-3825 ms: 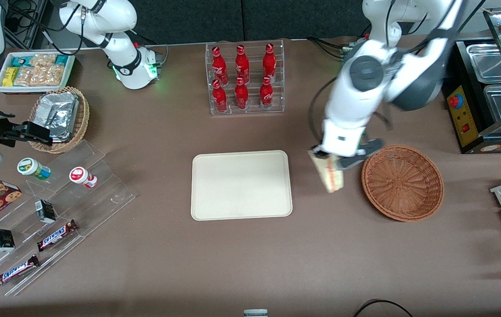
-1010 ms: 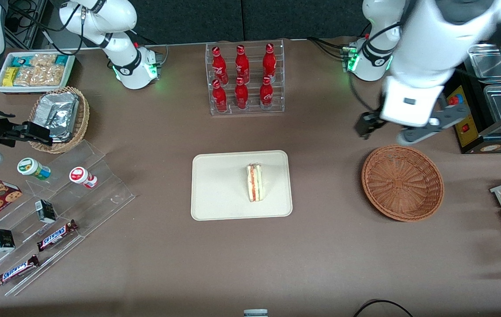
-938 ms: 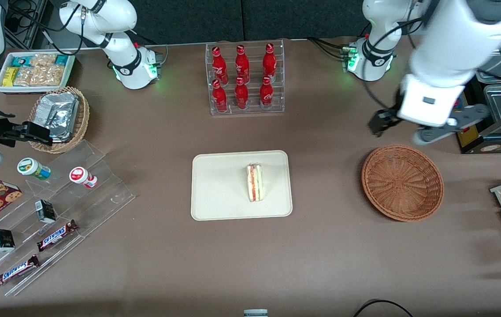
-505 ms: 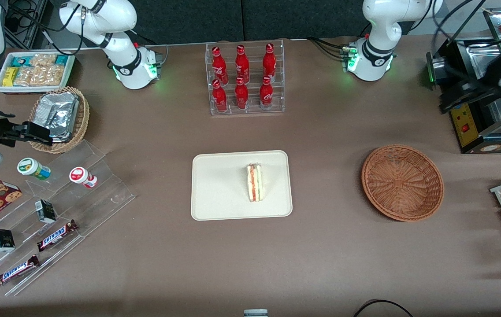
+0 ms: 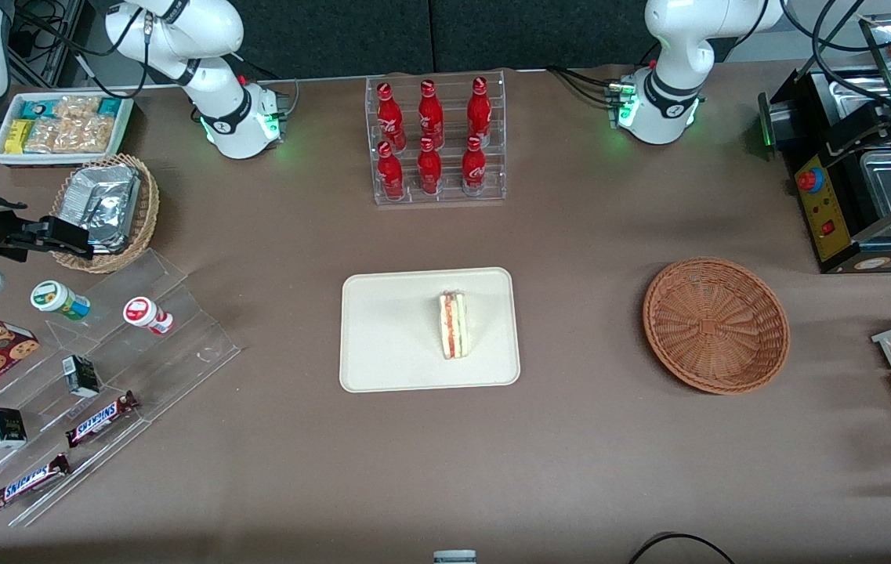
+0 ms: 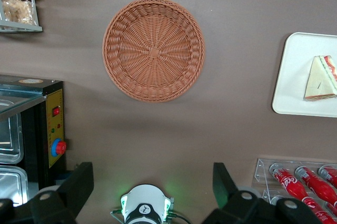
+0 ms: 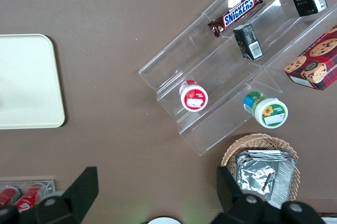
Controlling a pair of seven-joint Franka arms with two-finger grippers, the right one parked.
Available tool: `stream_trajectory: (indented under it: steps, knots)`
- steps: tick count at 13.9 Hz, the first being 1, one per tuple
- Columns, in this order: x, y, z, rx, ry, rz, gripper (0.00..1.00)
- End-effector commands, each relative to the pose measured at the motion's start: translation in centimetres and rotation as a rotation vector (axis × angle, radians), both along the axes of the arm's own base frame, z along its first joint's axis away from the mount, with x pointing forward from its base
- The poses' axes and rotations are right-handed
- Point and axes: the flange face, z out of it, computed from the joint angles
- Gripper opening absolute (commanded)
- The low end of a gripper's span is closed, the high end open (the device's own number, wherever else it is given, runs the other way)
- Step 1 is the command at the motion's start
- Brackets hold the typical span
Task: Place sandwich from basket to tray
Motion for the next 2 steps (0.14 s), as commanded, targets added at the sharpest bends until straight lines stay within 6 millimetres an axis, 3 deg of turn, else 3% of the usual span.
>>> stream_trajectory:
  steps: [1, 2]
  knots:
    - [0.04, -0.25, -0.55, -0.005, -0.005, -0.020, 1.00]
    - [0.15, -0.29, -0.70, -0.008, -0.002, -0.021, 1.00]
